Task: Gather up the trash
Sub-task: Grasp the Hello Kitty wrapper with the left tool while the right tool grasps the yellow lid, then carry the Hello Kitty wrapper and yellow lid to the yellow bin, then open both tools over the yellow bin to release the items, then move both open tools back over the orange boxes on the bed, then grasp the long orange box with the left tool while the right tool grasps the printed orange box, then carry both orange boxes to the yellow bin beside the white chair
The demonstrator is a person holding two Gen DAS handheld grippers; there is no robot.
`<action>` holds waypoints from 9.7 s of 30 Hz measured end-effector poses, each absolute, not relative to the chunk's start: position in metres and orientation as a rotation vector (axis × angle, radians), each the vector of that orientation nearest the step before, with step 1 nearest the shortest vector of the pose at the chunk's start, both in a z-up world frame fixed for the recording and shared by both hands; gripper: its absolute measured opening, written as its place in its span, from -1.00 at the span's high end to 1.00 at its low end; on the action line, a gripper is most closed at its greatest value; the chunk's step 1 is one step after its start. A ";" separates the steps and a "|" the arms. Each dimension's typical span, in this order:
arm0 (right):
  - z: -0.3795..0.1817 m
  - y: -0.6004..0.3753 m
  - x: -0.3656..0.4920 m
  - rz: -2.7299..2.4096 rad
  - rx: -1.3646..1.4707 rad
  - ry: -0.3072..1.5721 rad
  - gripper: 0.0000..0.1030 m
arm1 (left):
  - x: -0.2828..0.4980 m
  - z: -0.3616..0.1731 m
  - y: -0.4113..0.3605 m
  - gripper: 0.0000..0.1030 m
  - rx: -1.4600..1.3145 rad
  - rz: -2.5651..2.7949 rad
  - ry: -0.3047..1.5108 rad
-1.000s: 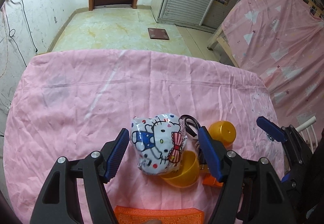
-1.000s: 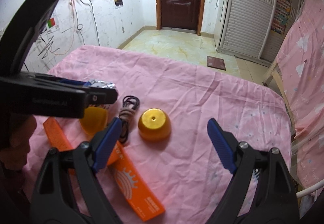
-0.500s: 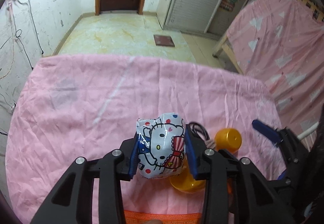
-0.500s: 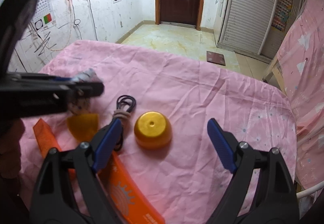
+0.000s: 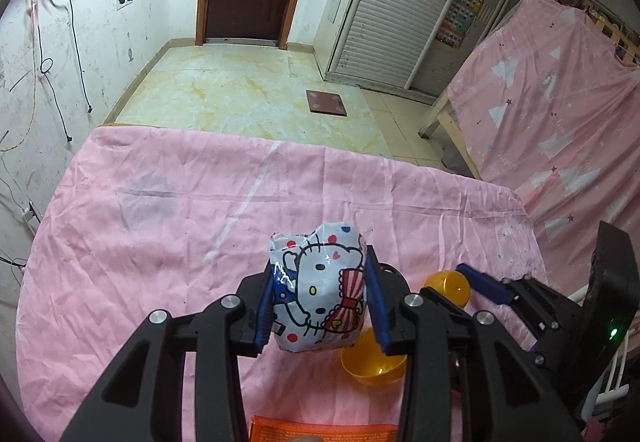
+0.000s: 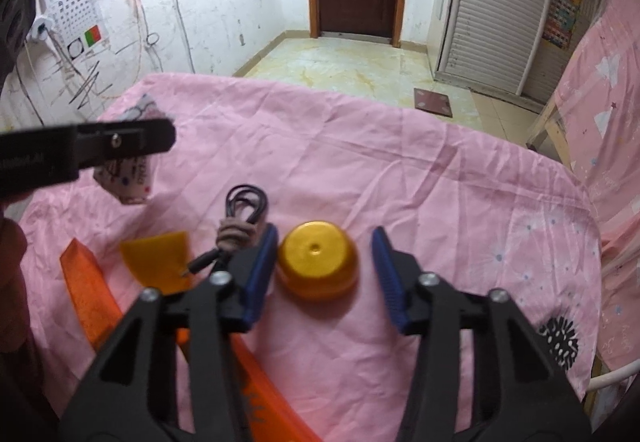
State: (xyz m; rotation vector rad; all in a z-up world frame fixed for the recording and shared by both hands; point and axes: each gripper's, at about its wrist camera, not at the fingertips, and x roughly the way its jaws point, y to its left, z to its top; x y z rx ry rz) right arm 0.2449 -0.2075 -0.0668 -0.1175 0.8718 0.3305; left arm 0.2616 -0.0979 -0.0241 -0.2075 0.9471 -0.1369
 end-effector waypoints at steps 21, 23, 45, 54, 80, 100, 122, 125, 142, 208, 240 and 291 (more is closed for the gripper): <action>-0.025 -0.226 0.203 0.288 -0.074 0.724 0.23 | 0.217 0.023 -0.111 0.38 -0.149 -0.112 0.844; -0.022 -0.234 0.196 0.284 -0.065 0.712 0.23 | 0.212 0.028 -0.115 0.38 -0.141 -0.116 0.837; -0.001 -0.365 0.108 0.119 0.108 0.586 0.23 | 0.158 0.054 -0.231 0.38 0.020 -0.234 0.788; -0.011 -0.436 0.066 0.003 0.182 0.560 0.23 | 0.139 0.051 -0.300 0.38 0.085 -0.329 0.797; -0.050 -0.544 -0.003 -0.140 0.353 0.537 0.22 | 0.087 0.019 -0.460 0.26 0.213 -0.601 0.903; -0.042 -0.536 -0.002 -0.140 0.331 0.534 -0.04 | 0.092 0.021 -0.445 -0.10 0.174 -0.622 0.893; -0.022 -0.457 0.034 -0.041 0.216 0.579 -0.19 | 0.118 0.024 -0.356 -0.15 0.069 -0.505 0.865; -0.019 -0.442 0.041 -0.022 0.192 0.589 -0.19 | 0.122 0.025 -0.341 -0.16 0.049 -0.489 0.863; -0.008 -0.354 0.079 0.102 0.073 0.635 -0.30 | 0.143 0.032 -0.246 -0.27 -0.068 -0.379 0.841; -0.066 -0.224 0.164 0.406 -0.130 0.854 -0.51 | 0.196 -0.052 -0.096 -0.29 -0.170 -0.041 1.121; -0.067 -0.230 0.151 0.394 -0.161 0.860 0.46 | 0.167 -0.052 -0.133 0.70 -0.050 -0.065 1.077; -0.015 -0.482 0.006 -0.144 0.205 0.516 0.57 | 0.097 0.036 -0.325 0.70 0.195 -0.377 0.803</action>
